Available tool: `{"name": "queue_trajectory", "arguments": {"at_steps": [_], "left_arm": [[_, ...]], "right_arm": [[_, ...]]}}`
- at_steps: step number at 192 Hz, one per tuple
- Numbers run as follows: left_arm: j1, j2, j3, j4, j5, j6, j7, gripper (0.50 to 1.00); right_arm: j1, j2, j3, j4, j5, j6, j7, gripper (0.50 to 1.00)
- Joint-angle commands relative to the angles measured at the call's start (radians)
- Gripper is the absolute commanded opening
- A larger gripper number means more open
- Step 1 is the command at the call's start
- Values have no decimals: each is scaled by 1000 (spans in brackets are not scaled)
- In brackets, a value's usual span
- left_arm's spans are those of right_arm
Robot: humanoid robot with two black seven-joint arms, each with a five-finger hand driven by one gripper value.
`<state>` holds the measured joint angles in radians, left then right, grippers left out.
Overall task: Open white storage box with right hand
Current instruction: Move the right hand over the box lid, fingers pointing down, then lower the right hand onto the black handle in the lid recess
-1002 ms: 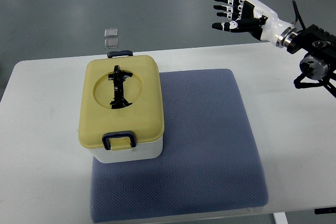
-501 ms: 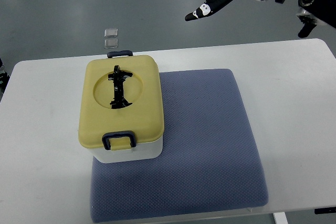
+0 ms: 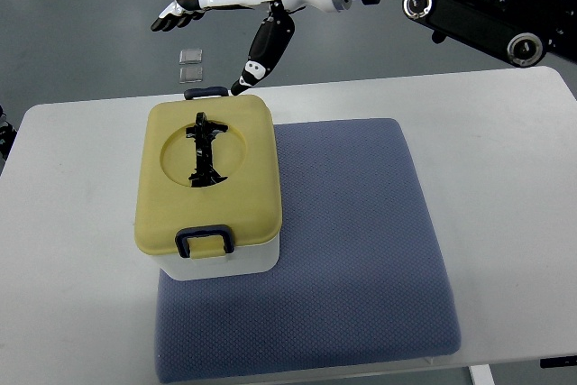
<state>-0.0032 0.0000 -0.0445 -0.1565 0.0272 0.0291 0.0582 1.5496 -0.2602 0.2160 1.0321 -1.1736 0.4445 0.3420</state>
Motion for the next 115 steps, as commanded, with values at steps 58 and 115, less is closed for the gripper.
{"name": "queue_trajectory", "arguments": {"at_steps": [58,115], "left_arm": [[0,0,0,0,0,0,0,1000],[0,0,0,0,-1,0,0,1000]], "right_arm": [[106,55,-53,33,-195,94,29,913],[129,78,-156,36,-368,36,86,911]]}}
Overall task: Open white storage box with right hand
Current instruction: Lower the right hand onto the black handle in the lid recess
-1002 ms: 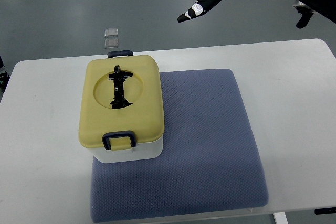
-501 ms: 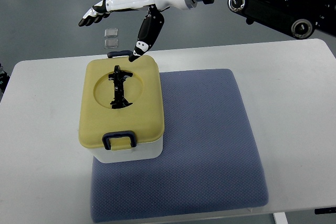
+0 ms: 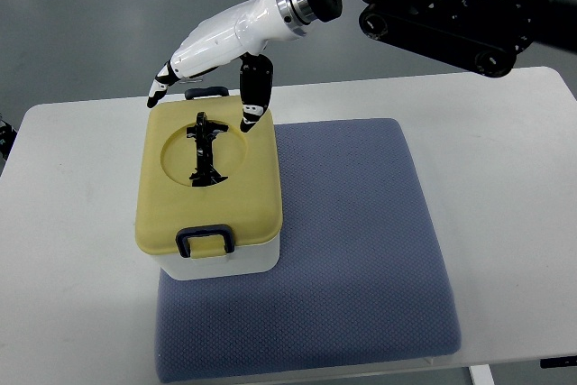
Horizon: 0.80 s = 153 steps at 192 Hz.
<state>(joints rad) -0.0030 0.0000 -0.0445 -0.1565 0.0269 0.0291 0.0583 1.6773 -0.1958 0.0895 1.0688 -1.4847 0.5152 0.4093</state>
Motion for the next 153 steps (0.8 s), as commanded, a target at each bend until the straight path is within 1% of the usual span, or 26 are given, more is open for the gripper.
{"name": "queue_trajectory", "arguments": {"at_steps": [1,34,57,72,100,130,153], "left_arm": [[0,0,0,0,1,0,0,1000],[0,0,0,0,-1,0,0,1000],[0,0,0,0,-1,0,0,1000],[0,0,0,0,-1,0,0,1000],[0,0,0,0,1,0,0,1000],[0,0,1,0,1,0,0,1000],[0,0,0,0,-1,0,0,1000]], "right_arm": [[1,15,-36,-1,-62,-41,20,911],[-2,18,-109,-1,-111,-152,59,913],[-10,36,-119,-6,-114,-208,60,915],[-19,56,-120,-12,-115,-227,60,917],[-44,62,-120,-30,-134,-236,60,917],[-67,76,-120,-55,-138,-288,60,917],[-80,90,-120,-64,-154,-308,62,917]]}}
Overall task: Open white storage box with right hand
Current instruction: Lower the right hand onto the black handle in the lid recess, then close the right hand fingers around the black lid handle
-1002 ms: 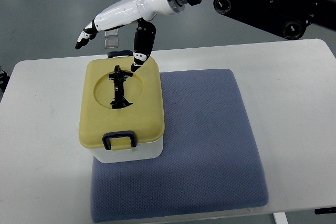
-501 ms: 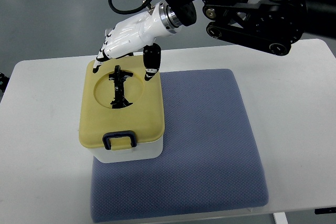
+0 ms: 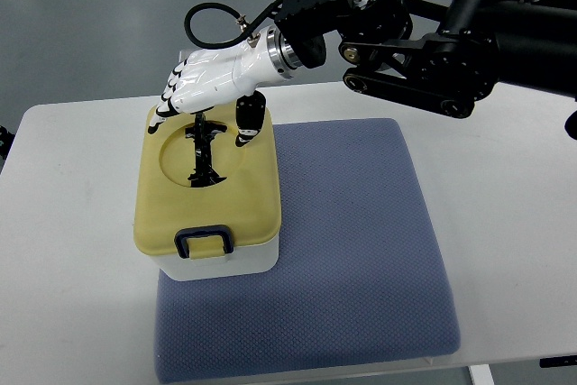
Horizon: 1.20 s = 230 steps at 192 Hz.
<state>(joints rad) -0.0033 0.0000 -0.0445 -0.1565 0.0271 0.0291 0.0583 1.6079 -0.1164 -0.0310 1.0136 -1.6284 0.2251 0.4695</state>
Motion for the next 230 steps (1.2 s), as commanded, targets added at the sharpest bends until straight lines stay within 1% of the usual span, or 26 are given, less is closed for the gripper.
{"name": "queue_trajectory", "arguments": {"at_steps": [1,66,114,123,133,137,142,154,157,160,165,172,175,194,205,217,226,230], "left_arm": [[0,0,0,0,-1,0,0,1000],[0,0,0,0,1,0,0,1000],[0,0,0,0,1,0,0,1000],[0,0,0,0,-1,0,0,1000],[0,0,0,0,1,0,0,1000],[0,0,0,0,-1,0,0,1000],[0,0,0,0,0,0,0,1000],[0,0,0,0,-1,0,0,1000],[0,0,0,0,-1,0,0,1000],[0,0,0,0,1,0,0,1000],[0,0,0,0,1,0,0,1000],[0,0,2,0,1,0,0,1000],[0,0,0,0,1,0,0,1000],[0,0,0,0,1,0,0,1000],[0,0,0,0,1,0,0,1000],[0,0,0,0,1,0,0,1000],[0,0,0,0,-1,0,0,1000],[0,0,0,0,1,0,0,1000]], "right_arm": [[-11,11,0,-9,-10,-18,1,917],[-34,29,-1,-17,-18,-32,3,913],[-55,24,0,-41,-28,-32,3,897],[-55,24,0,-41,-28,-32,3,868],[-57,24,0,-41,-28,-32,3,862],[-55,24,0,-41,-28,-32,3,854],[-57,26,0,-41,-28,-32,3,830],[-57,26,2,-41,-28,-32,5,813],[-55,24,2,-41,-28,-32,5,795],[-57,24,2,-41,-28,-32,5,789],[-55,24,2,-41,-28,-32,5,758],[-57,24,2,-41,-28,-33,5,740],[-55,24,2,-41,-27,-33,6,723],[-57,24,2,-41,-27,-33,17,691],[-57,26,3,-41,-27,-33,18,684],[-57,26,3,-41,-27,-33,20,652],[-59,26,3,-41,-27,-35,20,646],[-59,24,3,-41,-27,-35,20,633]]}}
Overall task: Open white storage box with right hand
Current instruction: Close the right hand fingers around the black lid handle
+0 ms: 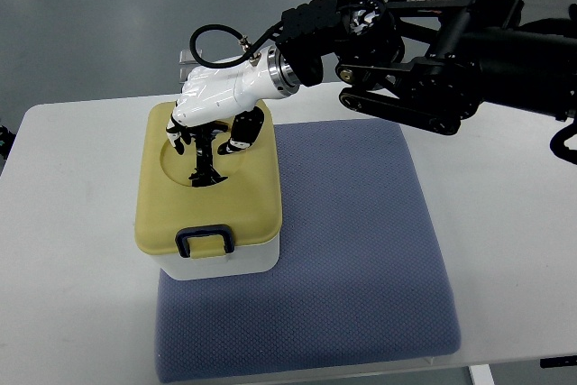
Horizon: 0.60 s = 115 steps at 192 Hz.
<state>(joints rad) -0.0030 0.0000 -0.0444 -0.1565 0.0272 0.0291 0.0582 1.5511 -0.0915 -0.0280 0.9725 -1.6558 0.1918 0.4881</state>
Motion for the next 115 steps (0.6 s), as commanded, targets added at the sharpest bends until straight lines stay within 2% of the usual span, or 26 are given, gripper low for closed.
{"name": "queue_trajectory", "arguments": {"at_steps": [1,17,47,115], "left_arm": [[0,0,0,0,0,0,0,1000],[0,0,0,0,0,0,0,1000],[0,0,0,0,-1,0,0,1000],[0,0,0,0,0,0,0,1000]], "right_arm": [[-2,1,0,0,1,-2,1,623],[-2,-1,0,0,1,-2,7,594],[0,-2,2,0,1,-3,29,509],[11,-4,5,2,1,-40,72,500]]}}
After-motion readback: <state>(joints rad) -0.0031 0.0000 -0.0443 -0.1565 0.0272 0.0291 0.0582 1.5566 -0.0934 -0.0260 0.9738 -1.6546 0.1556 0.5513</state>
